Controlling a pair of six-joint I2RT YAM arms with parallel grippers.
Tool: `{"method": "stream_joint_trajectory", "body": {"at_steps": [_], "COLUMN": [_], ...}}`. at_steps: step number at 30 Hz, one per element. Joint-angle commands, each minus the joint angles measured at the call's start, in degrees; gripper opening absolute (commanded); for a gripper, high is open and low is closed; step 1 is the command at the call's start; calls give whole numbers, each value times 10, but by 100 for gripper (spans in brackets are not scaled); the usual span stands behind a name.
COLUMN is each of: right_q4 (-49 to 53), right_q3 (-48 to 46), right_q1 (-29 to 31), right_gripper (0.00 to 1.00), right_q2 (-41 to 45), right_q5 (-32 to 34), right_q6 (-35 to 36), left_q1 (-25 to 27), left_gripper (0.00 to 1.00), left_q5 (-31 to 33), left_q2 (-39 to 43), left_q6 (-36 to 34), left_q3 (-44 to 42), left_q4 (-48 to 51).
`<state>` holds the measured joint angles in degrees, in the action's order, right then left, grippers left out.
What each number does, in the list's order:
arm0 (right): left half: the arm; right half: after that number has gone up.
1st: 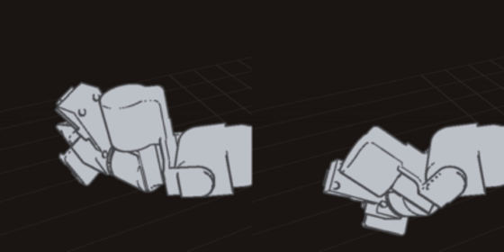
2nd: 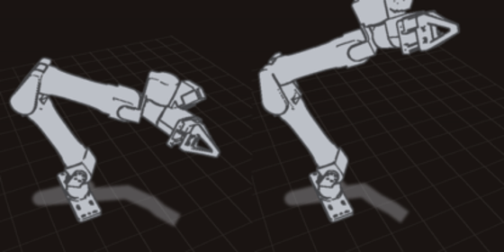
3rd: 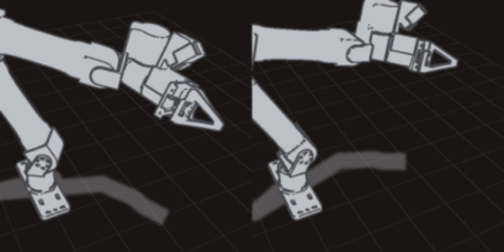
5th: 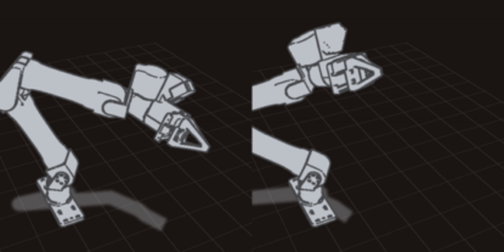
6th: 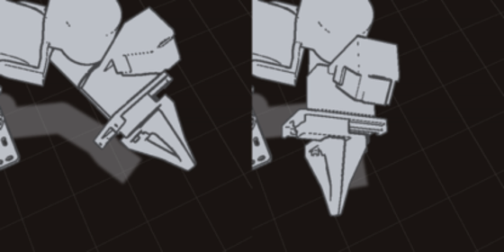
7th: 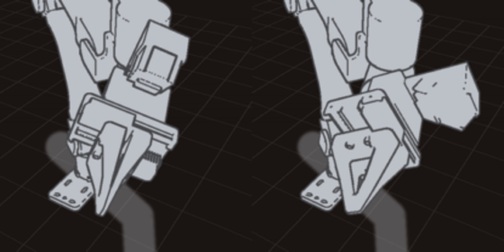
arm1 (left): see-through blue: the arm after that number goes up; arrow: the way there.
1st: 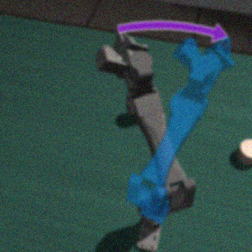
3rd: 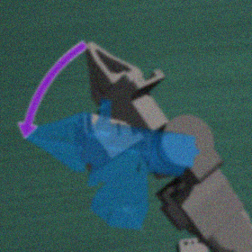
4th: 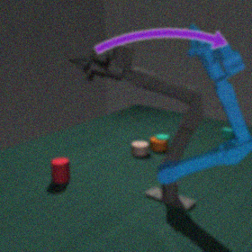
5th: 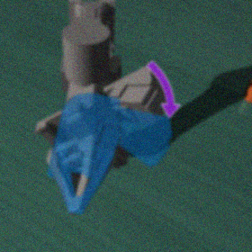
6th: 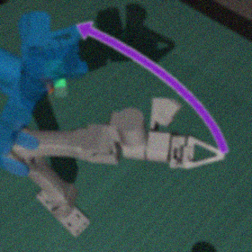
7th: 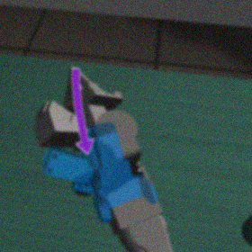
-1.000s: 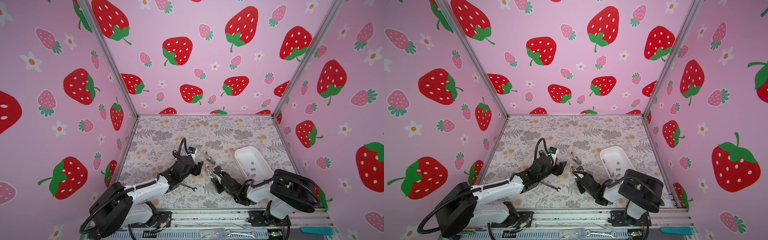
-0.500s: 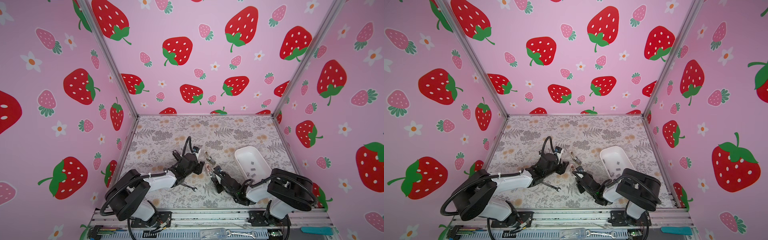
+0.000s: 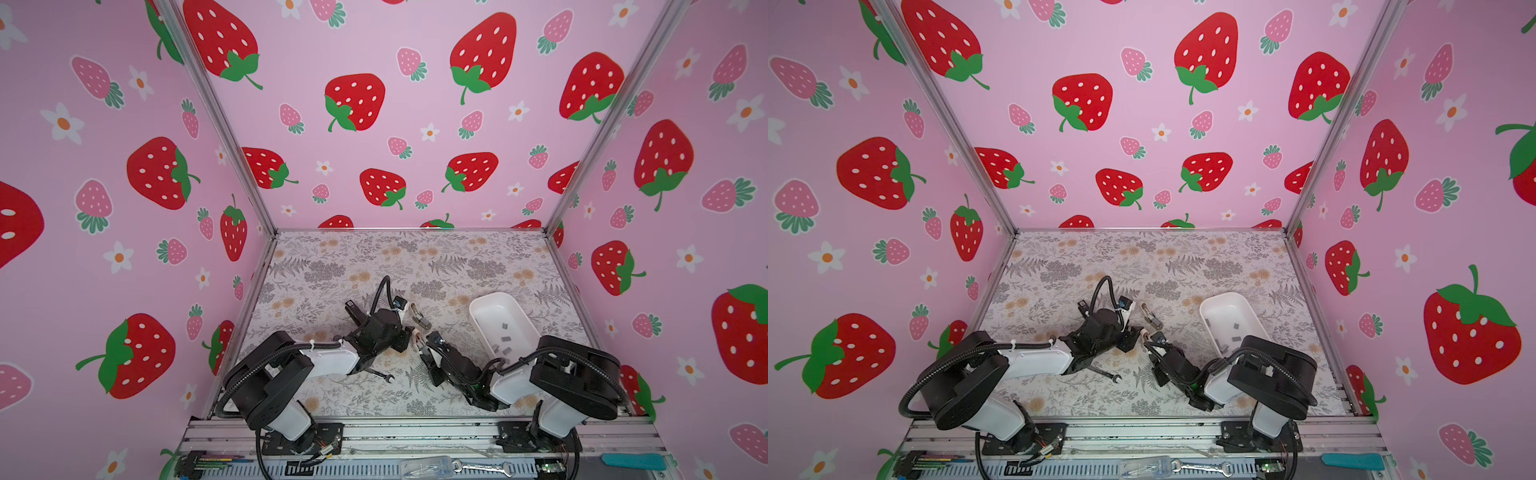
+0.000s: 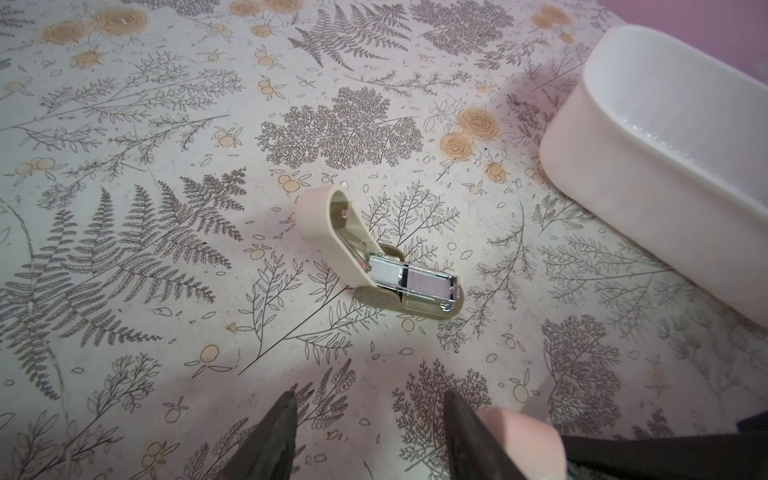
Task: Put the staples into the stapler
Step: 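Press the pink stapler's upper arm down with the left gripper toward the right gripper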
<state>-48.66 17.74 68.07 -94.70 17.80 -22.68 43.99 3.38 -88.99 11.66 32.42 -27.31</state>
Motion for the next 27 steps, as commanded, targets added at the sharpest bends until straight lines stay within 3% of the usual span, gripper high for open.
{"method": "stream_joint_trajectory", "body": {"at_steps": [1,20,27], "right_q4": [34,24,27], "right_q3": [-1,-2,0], "right_q1": [0,0,0], "right_gripper": [31,32,40], "right_q2": [-18,-15,-5], "right_q5": [-25,-23,-19], "right_q6": [-9,-14,-12], "left_q1": [10,65,79], "left_gripper": [59,56,56], "left_q5": [-18,1,17], "left_q2": [-4,-16,-23], "left_q6": [-19,-47,-55], "left_q3": [5,-42,-47], "left_q4": [-38,-104,-112]}}
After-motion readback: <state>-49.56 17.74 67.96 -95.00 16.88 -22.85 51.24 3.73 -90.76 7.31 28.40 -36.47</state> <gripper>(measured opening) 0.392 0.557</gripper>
